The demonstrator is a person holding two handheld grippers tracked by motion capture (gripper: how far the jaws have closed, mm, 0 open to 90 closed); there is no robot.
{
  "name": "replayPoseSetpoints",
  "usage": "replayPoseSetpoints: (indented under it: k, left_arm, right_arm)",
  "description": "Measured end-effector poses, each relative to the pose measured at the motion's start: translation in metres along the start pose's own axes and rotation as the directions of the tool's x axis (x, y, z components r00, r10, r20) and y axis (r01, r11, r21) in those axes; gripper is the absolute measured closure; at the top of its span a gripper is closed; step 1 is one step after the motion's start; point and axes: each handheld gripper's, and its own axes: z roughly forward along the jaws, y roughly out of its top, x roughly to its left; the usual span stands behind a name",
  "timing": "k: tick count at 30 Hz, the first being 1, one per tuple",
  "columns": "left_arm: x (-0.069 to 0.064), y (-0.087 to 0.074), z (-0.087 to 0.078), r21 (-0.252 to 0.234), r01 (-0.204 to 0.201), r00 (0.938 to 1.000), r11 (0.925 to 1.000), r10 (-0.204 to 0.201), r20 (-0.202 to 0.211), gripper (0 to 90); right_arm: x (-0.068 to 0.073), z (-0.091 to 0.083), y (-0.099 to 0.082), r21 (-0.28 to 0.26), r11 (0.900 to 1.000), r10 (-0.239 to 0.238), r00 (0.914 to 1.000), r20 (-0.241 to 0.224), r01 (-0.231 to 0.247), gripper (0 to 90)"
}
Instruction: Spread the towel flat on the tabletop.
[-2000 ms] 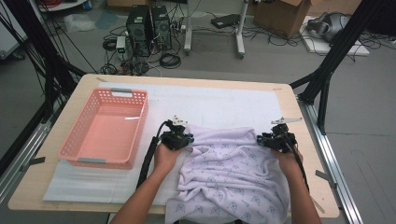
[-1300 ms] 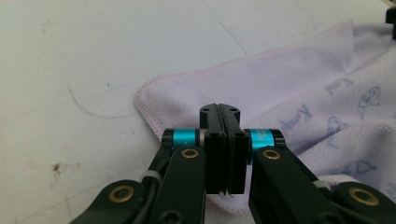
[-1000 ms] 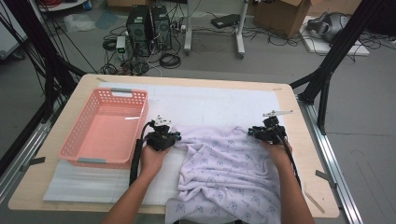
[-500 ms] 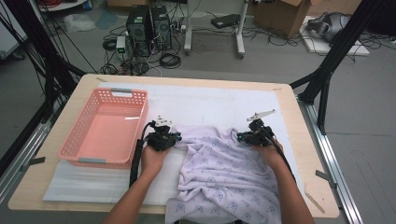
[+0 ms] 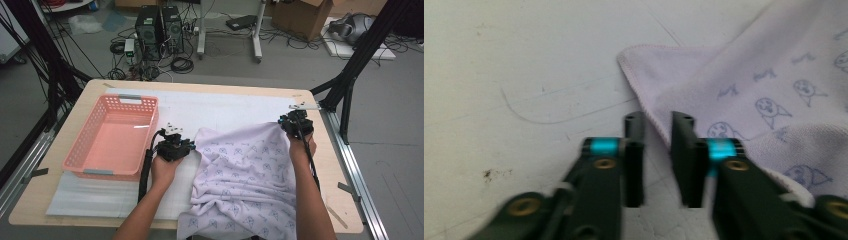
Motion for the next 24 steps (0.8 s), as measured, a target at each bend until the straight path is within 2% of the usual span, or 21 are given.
replayPoseSetpoints:
  k: [2,5,7,9,12,14,16,18,19,20,22,23,24]
  left_arm:
    - [0.000,0.000,0.001,-0.009,0.006,1.0000,0.9999,-0.006,0.005,59.5]
    - [-0.002,-0.001,0.007,0.000,0.022,0.9994,0.9997,-0.022,0.026,48.4]
    - [-0.007,-0.002,0.013,0.003,0.019,0.9987,0.9998,-0.019,0.047,46.6]
    - [-0.011,-0.002,0.017,0.002,0.015,0.9975,0.9999,-0.015,0.069,45.5]
    - [-0.015,0.001,0.024,0.013,0.028,0.9952,0.9995,-0.029,0.094,43.8]
    - [-0.021,0.002,0.030,0.039,0.014,0.9945,0.9991,-0.018,0.103,42.7]
    - [-0.031,0.005,0.034,0.056,-0.018,0.9951,0.9983,0.013,0.098,42.1]
    - [-0.038,0.006,0.038,0.068,-0.060,0.9962,0.9959,0.055,0.067,43.8]
    - [-0.041,0.006,0.039,0.070,-0.089,0.9958,0.9936,0.088,0.027,47.1]
    - [-0.042,0.007,0.039,0.074,-0.110,0.9939,0.9912,0.111,-0.004,54.5]
    - [-0.038,0.007,0.037,0.082,-0.135,0.9894,0.9875,0.139,-0.043,76.1]
    - [-0.033,0.008,0.036,0.081,-0.127,0.9907,0.9887,0.130,-0.039,84.0]
    - [-0.028,0.009,0.037,0.069,-0.077,0.9965,0.9946,0.079,-0.028,84.8]
  right_arm:
    - [-0.004,-0.004,-0.001,-0.005,0.9997,0.024,0.9997,0.006,-0.024,69.7]
    - [-0.010,-0.016,-0.003,-0.043,0.9977,0.051,0.9985,-0.020,-0.052,68.2]
    - [-0.013,-0.024,-0.007,-0.048,0.9978,0.044,0.9984,-0.036,-0.046,67.4]
    - [-0.014,-0.031,-0.011,-0.043,0.9980,0.042,0.9966,-0.071,-0.045,66.3]
    - [-0.018,-0.044,-0.020,-0.038,0.9989,0.024,0.9939,-0.108,-0.029,65.0]
    - [-0.020,-0.053,-0.026,-0.037,0.9988,0.027,0.9874,-0.156,-0.033,63.2]
    - [-0.020,-0.060,-0.035,-0.038,0.9988,0.024,0.9807,-0.194,-0.032,60.5]
    - [-0.018,-0.066,-0.043,-0.030,0.9992,0.019,0.9733,-0.229,-0.027,58.6]
    - [-0.017,-0.068,-0.047,-0.029,0.9994,0.013,0.9708,-0.239,-0.020,57.8]
    - [-0.015,-0.069,-0.052,-0.023,0.9996,0.011,0.9681,-0.250,-0.017,57.1]
    - [-0.013,-0.070,-0.058,-0.011,0.9999,0.009,0.9646,-0.264,-0.013,56.5]
    - [-0.012,-0.070,-0.061,-0.006,1.0000,0.003,0.9631,-0.269,-0.005,56.4]
    - [-0.011,-0.069,-0.063,0.000,1.0000,-0.001,0.9616,-0.275,0.001,56.4]
